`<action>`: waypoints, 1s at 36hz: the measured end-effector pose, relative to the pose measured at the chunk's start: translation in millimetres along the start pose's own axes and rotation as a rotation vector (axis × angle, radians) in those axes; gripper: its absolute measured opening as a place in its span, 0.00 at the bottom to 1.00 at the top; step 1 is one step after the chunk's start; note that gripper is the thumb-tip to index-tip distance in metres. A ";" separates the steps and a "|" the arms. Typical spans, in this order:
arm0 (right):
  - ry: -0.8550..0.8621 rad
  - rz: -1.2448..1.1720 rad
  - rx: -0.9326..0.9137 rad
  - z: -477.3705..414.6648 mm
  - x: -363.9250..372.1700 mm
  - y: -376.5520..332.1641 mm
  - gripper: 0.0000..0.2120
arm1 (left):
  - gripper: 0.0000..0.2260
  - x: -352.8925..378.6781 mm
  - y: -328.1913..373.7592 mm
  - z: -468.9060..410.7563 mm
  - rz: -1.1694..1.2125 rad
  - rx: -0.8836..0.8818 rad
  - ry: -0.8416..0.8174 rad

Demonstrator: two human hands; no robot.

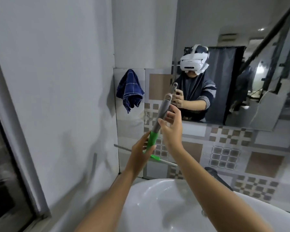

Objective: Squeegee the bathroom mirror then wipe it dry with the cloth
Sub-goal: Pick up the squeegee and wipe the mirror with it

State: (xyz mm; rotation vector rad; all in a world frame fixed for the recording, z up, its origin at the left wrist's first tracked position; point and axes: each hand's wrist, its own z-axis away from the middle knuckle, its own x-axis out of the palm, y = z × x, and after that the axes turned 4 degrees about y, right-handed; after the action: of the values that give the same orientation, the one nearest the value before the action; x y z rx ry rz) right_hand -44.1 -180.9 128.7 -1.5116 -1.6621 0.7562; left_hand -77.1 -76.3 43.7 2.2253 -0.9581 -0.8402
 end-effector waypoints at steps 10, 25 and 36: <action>0.187 0.236 -0.210 -5.2 -77.5 -27.1 0.25 | 0.20 9.3 44.7 -16.9 -0.005 0.156 -0.135; -0.161 1.129 -0.608 -18.9 -164.4 -34.9 0.26 | 0.24 9.3 86.4 -60.3 -0.287 0.438 -0.323; -0.231 1.240 -0.677 -29.1 -158.8 -37.2 0.17 | 0.19 17.4 140.6 -92.4 -0.400 0.612 -0.437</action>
State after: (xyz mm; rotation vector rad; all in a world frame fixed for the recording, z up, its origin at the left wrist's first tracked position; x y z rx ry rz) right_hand -37.0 -344.5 153.2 -3.1048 -0.9856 1.0260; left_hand -59.2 -148.5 195.5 2.8878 -1.0882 -1.4060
